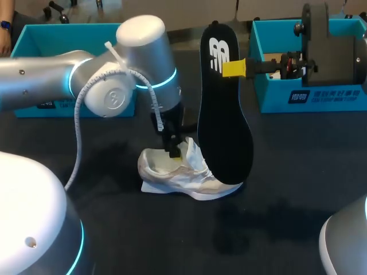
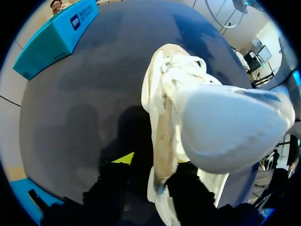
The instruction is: Take the shoe out of the shoebox, open the shoe tongue, remove and reinsert the insole, then place the shoe into the shoebox
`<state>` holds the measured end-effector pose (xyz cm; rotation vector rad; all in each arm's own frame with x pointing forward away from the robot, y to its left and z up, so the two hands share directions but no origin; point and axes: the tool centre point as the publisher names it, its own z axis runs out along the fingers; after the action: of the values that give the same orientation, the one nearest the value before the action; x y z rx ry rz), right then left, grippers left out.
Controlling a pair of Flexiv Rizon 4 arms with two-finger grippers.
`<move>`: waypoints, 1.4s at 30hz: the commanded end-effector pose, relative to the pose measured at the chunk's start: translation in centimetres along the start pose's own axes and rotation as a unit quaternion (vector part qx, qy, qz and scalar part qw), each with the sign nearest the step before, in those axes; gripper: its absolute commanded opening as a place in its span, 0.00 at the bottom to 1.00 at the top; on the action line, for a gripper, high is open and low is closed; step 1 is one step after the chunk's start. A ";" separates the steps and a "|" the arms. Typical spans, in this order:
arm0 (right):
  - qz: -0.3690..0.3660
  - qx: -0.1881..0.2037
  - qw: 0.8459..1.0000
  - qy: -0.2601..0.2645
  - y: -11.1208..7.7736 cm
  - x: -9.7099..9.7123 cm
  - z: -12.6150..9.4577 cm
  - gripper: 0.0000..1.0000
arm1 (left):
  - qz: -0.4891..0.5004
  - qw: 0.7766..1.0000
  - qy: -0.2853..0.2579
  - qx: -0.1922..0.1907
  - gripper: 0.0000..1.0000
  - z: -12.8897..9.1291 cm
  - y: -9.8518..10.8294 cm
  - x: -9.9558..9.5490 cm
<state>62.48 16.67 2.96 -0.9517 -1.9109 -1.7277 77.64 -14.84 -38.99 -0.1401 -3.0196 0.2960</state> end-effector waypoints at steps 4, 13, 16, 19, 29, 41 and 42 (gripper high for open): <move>0.001 0.000 1.000 -0.001 0.1 0.0 0.4 0.00 | 0.048 0.999 0.017 0.002 0.00 -0.5 0.0 0.4; 0.001 0.000 1.000 -0.001 0.1 0.0 0.4 0.00 | 0.196 0.976 0.099 0.007 0.00 -3.5 -0.4 1.2; 0.001 0.000 1.000 -0.001 0.1 0.0 0.4 0.00 | 0.244 0.962 0.122 -0.004 0.00 -4.1 -0.7 1.3; 0.001 0.000 1.000 -0.001 0.1 0.0 0.4 0.00 | 0.289 0.945 0.150 -0.010 0.00 -4.4 -0.9 1.3; 0.001 0.000 1.000 -0.001 0.1 0.0 0.4 0.00 | 0.494 0.857 0.146 -0.021 0.00 -6.4 -1.6 2.6; 0.001 0.000 1.000 -0.001 0.1 0.0 0.4 0.00 | 0.497 0.858 0.129 -0.022 0.00 -6.6 -1.6 2.7; 0.001 0.000 1.000 -0.001 0.1 0.0 0.4 0.00 | 0.497 0.858 0.129 -0.022 0.00 -6.6 -1.6 2.7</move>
<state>62.48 16.67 2.96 -0.9517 -1.9109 -1.7277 75.73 -15.19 -32.20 -1.5912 -2.3976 0.2354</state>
